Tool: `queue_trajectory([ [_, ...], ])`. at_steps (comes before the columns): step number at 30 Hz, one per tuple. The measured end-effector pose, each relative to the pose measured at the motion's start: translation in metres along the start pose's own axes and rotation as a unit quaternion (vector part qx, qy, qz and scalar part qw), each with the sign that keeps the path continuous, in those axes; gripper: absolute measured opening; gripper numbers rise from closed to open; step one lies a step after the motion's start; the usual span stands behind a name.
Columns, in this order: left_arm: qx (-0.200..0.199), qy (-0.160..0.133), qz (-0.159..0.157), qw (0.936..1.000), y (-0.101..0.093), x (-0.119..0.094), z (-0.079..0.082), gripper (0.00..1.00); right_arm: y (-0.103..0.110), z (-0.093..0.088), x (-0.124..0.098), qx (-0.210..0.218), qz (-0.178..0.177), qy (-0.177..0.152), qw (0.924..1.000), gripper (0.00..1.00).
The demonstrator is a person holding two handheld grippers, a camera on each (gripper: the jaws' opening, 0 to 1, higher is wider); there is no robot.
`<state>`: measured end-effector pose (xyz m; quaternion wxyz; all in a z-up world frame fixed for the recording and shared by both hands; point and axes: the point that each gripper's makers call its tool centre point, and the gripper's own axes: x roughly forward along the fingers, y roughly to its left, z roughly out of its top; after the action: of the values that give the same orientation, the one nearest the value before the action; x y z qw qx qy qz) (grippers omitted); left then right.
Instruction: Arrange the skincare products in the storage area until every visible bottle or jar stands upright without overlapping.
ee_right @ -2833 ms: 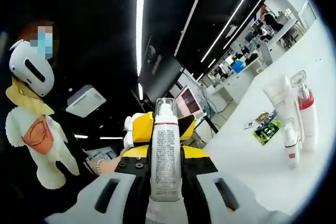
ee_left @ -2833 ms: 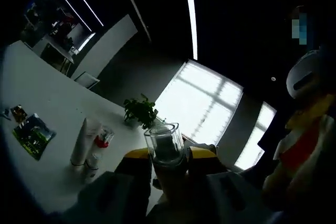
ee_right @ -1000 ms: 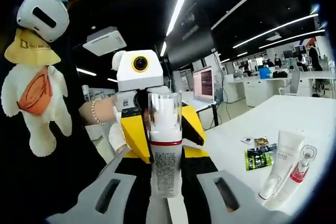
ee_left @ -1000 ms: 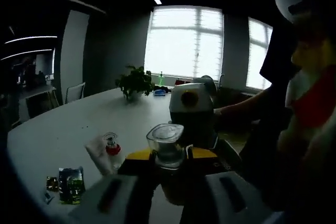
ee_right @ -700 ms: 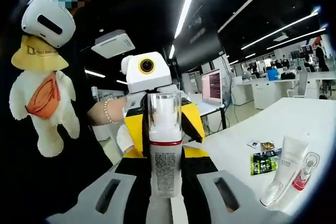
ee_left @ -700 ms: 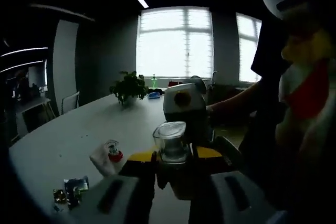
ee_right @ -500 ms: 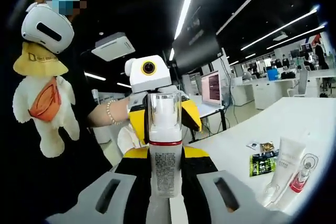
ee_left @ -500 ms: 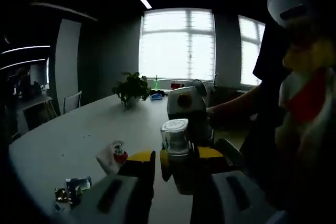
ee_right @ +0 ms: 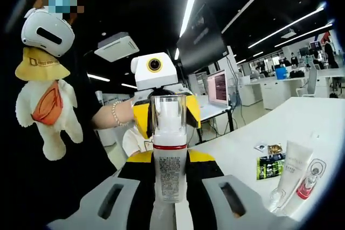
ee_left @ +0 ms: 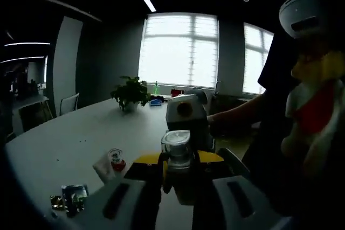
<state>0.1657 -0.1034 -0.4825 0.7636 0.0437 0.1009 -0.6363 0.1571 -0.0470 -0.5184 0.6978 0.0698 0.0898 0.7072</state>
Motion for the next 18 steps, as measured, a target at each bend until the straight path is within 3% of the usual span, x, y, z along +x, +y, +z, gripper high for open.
queue_trajectory([
  [2, 0.001, -0.003, 0.004, 1.0, 0.002, -0.001, 0.004, 0.21, -0.001, 0.003, -0.002, -0.012, -0.008, 0.008, 0.9999, 0.21],
  [4, -0.024, -0.012, 0.008, 0.9996, 0.008, -0.006, 0.01, 0.2, -0.003, 0.01, -0.004, -0.025, -0.017, 0.004, 0.9995, 0.21],
  [6, -0.016, -0.019, 0.014, 0.9996, 0.011, -0.008, 0.017, 0.2, -0.008, 0.02, -0.006, -0.056, -0.04, -0.003, 0.9976, 0.21],
  [9, -0.019, -0.032, 0.022, 0.9991, 0.017, -0.01, 0.028, 0.19, -0.01, 0.027, -0.008, -0.05, -0.051, -0.008, 0.9974, 0.22],
  [13, -0.039, -0.056, 0.054, 0.9962, 0.032, -0.011, 0.044, 0.19, -0.018, 0.028, -0.009, -0.071, -0.085, 0.001, 0.9939, 0.25],
  [18, -0.05, -0.069, 0.067, 0.9941, 0.042, -0.013, 0.044, 0.19, -0.026, 0.033, -0.012, -0.064, -0.125, -0.008, 0.99, 0.25],
])
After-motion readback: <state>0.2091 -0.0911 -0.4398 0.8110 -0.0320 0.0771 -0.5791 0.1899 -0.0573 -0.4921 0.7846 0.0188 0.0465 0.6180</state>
